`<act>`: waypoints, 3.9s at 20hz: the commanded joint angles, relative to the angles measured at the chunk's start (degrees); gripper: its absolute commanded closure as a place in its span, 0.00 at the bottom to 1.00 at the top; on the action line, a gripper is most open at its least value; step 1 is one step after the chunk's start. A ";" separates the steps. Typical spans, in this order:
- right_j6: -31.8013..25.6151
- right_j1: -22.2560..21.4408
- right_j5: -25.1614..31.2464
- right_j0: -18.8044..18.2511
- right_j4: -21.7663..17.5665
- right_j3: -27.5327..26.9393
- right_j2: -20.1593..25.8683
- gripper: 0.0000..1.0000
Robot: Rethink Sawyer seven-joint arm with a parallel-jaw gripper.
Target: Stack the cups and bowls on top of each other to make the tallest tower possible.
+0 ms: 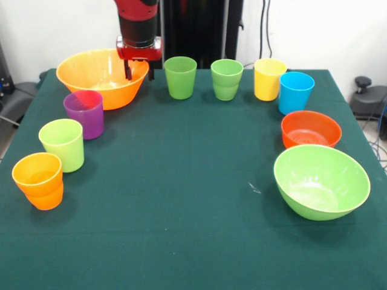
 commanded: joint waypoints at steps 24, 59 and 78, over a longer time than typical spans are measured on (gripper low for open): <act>-1.17 1.58 -2.21 -0.70 -4.08 -4.97 6.58 0.00; -2.45 0.77 -0.13 -1.48 -3.58 -4.38 8.70 1.00; -4.06 -0.04 1.76 -1.58 -4.32 -4.22 9.65 1.00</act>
